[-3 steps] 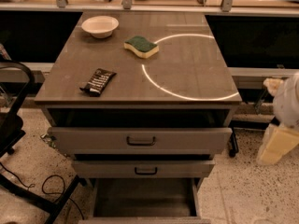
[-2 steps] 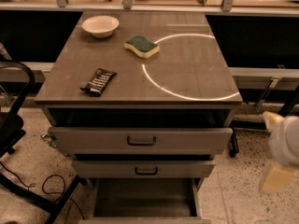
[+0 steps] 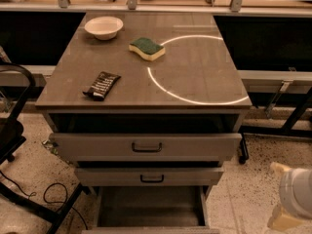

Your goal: Close bottom drawer

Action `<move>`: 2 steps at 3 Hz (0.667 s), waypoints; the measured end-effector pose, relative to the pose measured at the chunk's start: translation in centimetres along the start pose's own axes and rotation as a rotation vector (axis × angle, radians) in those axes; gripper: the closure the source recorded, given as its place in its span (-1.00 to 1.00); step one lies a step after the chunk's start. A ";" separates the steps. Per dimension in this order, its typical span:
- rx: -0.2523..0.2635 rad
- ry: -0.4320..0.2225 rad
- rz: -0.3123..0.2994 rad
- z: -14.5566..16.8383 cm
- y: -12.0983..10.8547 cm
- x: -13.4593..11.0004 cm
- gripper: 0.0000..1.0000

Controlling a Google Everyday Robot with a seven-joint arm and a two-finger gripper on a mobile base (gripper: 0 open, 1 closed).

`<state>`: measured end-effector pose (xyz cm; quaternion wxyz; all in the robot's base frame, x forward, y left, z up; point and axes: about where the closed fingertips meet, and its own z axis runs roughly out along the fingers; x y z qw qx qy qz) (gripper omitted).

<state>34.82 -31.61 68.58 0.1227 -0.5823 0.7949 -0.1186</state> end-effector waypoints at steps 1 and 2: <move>-0.002 -0.001 0.002 0.4 0.4 0.1 -0.52; 0.077 0.014 -0.053 -1.9 -0.1 -2.3 -1.00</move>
Offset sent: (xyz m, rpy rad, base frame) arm 0.0055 0.0413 0.0430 -0.0913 -0.1238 0.0725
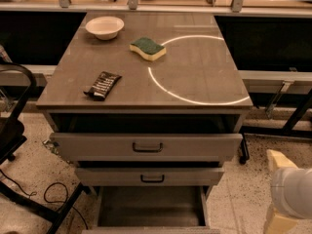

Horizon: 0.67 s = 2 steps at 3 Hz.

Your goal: Close bottom drawer

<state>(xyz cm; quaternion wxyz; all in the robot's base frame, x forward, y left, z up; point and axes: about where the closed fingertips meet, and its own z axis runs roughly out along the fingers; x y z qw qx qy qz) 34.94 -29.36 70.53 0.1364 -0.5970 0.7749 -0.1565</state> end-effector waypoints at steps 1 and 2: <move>0.096 0.053 -0.046 -1.0 0.4 -1.0 -1.00; 0.093 0.112 -0.027 1.6 2.6 2.2 -1.00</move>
Offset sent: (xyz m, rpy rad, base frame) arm -0.0442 -0.0605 -0.1146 -0.1313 0.0383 -0.0956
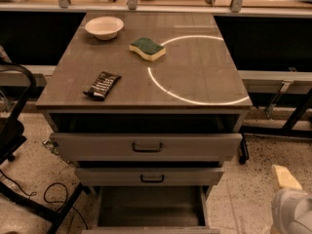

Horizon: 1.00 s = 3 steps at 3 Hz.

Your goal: Close bottom drawer

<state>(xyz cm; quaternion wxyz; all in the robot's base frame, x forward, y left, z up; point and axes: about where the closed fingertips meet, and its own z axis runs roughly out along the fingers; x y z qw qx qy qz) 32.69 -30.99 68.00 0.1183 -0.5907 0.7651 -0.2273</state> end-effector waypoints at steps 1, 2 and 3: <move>-0.095 0.013 0.044 4.9 2.7 2.7 -1.00; -0.207 -0.015 0.136 10.4 4.5 6.4 -1.00; -0.340 -0.091 0.172 14.6 7.5 6.6 -0.73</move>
Offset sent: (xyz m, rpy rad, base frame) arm -0.0171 -0.1062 -0.1984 0.3588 0.3859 -0.1241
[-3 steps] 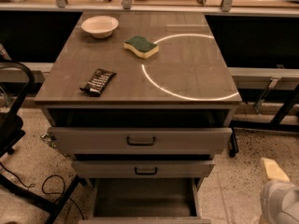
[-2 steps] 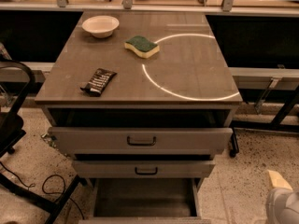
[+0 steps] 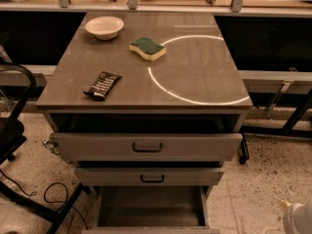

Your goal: Close bottom drawer

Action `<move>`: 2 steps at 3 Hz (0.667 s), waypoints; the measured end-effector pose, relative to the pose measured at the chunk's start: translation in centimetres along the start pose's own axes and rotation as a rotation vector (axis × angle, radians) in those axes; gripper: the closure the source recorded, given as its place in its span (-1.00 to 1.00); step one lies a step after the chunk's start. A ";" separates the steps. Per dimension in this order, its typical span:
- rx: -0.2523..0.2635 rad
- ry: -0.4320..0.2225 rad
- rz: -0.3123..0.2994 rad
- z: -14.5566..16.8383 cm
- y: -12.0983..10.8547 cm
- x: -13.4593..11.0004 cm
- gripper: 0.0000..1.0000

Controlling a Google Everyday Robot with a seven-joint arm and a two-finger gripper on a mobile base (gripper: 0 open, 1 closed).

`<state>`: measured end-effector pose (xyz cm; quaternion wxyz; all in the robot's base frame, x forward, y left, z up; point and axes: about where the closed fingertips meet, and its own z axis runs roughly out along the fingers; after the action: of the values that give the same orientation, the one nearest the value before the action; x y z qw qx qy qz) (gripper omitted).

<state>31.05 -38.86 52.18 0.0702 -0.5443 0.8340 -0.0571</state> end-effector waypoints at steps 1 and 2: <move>-0.087 -0.034 -0.049 3.1 1.2 -0.1 -0.25; -0.129 -0.039 -0.088 4.7 2.0 -0.6 0.21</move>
Offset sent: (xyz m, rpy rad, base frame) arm -0.0094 0.0221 -0.0689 0.0829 0.1483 0.1539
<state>30.36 -37.58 47.26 0.0488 -0.5850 0.8096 0.0045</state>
